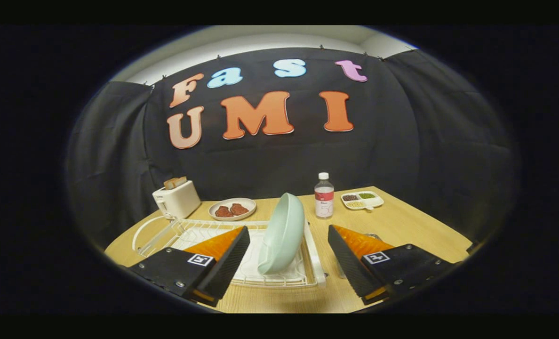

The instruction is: Take the plate from the dish rack, then take the spoon from the basket and place it into the plate.

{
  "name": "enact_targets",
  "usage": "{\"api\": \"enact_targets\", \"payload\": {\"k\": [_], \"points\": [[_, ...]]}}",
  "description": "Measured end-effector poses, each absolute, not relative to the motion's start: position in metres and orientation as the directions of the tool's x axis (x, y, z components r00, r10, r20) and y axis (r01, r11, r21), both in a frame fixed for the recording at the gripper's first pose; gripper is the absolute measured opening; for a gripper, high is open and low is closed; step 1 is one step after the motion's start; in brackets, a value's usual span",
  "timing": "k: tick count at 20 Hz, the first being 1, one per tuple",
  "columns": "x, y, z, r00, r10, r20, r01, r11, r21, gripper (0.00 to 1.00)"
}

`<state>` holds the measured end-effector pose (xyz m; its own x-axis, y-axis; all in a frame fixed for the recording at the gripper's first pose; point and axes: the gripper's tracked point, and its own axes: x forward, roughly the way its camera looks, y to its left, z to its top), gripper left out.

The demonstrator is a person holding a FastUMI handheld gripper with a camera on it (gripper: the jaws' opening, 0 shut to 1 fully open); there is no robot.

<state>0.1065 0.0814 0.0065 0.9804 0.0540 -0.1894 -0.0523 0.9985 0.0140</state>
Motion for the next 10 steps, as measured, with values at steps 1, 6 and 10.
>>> {"api": "enact_targets", "payload": {"k": [1,6,10], "points": [[0.112,0.086,0.001,0.976,0.060,-0.210,-0.056,0.998,0.027,0.98],[0.131,0.086,-0.019,0.958,0.029,-0.284,-0.018,0.999,0.044,0.83],[0.136,0.090,-0.031,0.944,0.027,-0.329,-0.008,0.998,0.060,0.66]]}}
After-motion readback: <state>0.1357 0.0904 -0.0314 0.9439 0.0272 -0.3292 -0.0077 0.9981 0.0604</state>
